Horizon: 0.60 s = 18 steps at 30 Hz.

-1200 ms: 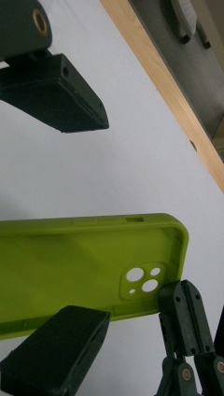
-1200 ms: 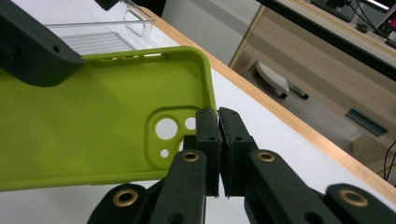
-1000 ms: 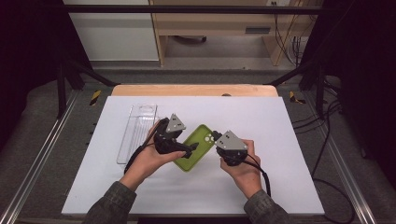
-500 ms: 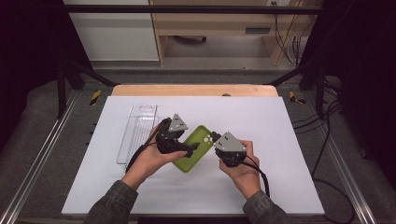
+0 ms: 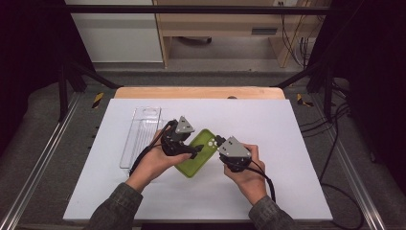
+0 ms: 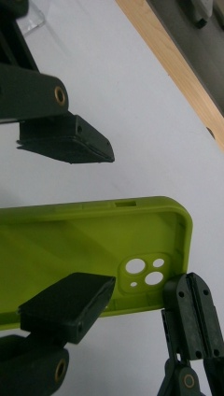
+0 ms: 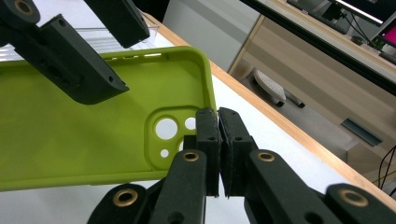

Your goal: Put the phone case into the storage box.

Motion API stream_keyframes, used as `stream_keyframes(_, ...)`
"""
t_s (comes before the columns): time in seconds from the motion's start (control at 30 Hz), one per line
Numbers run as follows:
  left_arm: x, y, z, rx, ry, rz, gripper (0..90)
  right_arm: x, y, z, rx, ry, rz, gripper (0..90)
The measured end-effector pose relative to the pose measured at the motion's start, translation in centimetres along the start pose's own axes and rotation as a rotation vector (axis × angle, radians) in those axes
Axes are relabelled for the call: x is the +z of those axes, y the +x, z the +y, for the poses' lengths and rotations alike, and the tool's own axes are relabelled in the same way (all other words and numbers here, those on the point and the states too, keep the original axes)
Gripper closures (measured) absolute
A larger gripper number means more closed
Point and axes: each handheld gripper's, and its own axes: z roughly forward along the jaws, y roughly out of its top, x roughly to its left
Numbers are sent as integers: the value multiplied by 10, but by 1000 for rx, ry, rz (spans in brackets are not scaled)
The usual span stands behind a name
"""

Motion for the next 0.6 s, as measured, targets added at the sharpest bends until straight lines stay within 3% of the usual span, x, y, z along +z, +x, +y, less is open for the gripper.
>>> stream_keyframes(0.37,2,3,5,-5,53,5,490,2,3,2,-26,0,-8,877)
stream_keyframes(0.6,1,3,9,-7,49,13,537,2,2,3,-29,0,-9,877)
